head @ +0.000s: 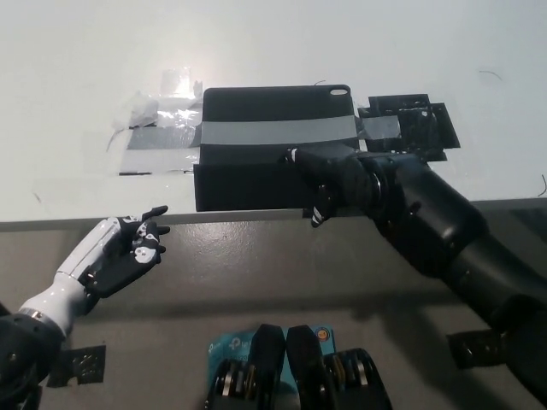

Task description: The robot uses its right hand to pull the cover of a folded tablet cover kept in the middle of the desk

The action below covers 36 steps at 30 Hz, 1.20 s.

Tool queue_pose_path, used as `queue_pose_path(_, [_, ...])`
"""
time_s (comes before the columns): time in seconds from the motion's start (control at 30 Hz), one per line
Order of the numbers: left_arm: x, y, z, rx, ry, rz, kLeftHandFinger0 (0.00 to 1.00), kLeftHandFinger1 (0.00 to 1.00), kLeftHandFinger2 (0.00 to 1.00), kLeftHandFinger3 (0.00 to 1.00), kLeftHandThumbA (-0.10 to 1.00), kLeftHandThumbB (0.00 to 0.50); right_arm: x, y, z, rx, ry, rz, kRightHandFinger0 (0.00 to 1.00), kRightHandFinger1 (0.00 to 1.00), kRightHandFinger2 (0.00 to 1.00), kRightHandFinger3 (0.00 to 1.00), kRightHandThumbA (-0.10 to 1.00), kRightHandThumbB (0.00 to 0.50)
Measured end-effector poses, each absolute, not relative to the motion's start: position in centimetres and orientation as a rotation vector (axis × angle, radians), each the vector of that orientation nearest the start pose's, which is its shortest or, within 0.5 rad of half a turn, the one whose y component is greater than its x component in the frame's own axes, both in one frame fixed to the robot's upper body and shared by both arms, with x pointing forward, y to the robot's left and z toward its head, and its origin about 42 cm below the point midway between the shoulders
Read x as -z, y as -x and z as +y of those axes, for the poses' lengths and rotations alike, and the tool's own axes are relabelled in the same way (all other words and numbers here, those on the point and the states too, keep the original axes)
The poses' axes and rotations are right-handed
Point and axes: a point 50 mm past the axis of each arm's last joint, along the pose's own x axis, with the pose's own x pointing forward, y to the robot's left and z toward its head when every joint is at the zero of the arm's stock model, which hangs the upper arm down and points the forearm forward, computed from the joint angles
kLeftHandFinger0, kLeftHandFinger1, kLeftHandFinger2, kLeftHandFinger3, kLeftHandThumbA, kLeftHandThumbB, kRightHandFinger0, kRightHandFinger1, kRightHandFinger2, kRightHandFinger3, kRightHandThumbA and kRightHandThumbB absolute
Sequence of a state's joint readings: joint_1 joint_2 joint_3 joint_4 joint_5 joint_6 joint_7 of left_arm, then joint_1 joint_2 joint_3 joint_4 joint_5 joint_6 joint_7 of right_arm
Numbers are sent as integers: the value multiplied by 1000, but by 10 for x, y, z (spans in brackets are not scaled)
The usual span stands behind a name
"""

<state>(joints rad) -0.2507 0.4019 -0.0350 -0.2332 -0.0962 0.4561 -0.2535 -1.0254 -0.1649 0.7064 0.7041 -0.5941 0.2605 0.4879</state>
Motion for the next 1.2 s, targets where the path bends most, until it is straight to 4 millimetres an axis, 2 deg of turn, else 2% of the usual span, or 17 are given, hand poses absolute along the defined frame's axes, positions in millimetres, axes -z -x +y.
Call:
queue_pose_path(0.07, [-220,-345,286,298,-322,23,792,859,963,1000,1000,61,-241,-513,-77,-729,1390,87,1000,1000,1000,1000,1000,457])
queue_pose_path(0.3, [-221,-346,286,298,-325,21,798,864,967,1000,1000,74,-238,-493,-85,-708,1369,13,1000,1000,1000,1000,1000,409])
queue_pose_path(0.33, [-221,-346,286,297,-326,21,786,858,962,1000,1000,79,-239,-490,-85,-705,1365,3,913,987,997,1000,1000,400])
queue_pose_path(0.37, [-222,-346,286,297,-326,20,786,858,962,1000,1000,79,-240,-486,-86,-701,1350,-10,908,982,993,1000,1000,400])
queue_pose_path(0.43, [-222,-346,286,296,-328,20,780,857,967,1000,1000,69,-238,-479,-87,-698,1324,-19,751,842,920,1000,1000,379])
queue_pose_path(0.5, [-223,-346,287,296,-330,19,778,855,967,1000,1000,53,-238,-470,-88,-688,1283,-32,696,793,877,1000,1000,361])
queue_pose_path(0.57, [-223,-347,287,296,-331,17,778,855,969,1000,1000,59,-236,-461,-88,-681,1247,-37,816,903,979,1000,1000,356])
queue_pose_path(0.6, [-223,-347,287,296,-331,17,780,855,968,1000,1000,58,-235,-458,-88,-679,1234,-35,820,908,983,1000,1000,349])
queue_pose_path(0.63, [-224,-347,287,296,-333,17,785,858,968,1000,1000,66,-234,-455,-87,-674,1218,-34,745,832,934,1000,1000,342])
queue_pose_path(0.73, [-224,-347,288,295,-337,16,789,856,964,1000,1000,64,-231,-450,-84,-660,1173,-19,715,802,905,1000,1000,361])
queue_pose_path(0.77, [-225,-347,288,295,-337,16,787,853,960,1000,1000,57,-231,-450,-84,-658,1170,-17,597,690,813,1000,1000,355])
queue_pose_path(0.83, [-226,-348,289,295,-340,13,786,851,957,1000,1000,47,-230,-448,-83,-640,1140,-10,498,625,762,1000,1000,359])
queue_pose_path(0.9, [-227,-348,289,295,-342,11,782,846,951,1000,1000,56,-229,-447,-83,-620,1117,-8,526,656,790,1000,1000,324])
queue_pose_path(1.03, [-231,-351,289,295,-346,0,767,838,943,1000,1000,60,-226,-444,-85,-560,1041,-17,371,492,644,943,1000,319])
queue_pose_path(1.1, [-234,-353,288,296,-348,-8,756,831,939,1000,1000,69,-224,-439,-87,-530,1003,-29,425,500,633,911,1000,306])
queue_pose_path(1.13, [-235,-354,288,296,-349,-12,747,826,934,1000,1000,64,-222,-436,-89,-515,983,-35,561,575,668,917,1000,305])
queue_pose_path(1.2, [-237,-354,288,294,-351,-15,750,829,935,1000,1000,69,-220,-432,-91,-498,958,-40,646,614,680,929,1000,279])
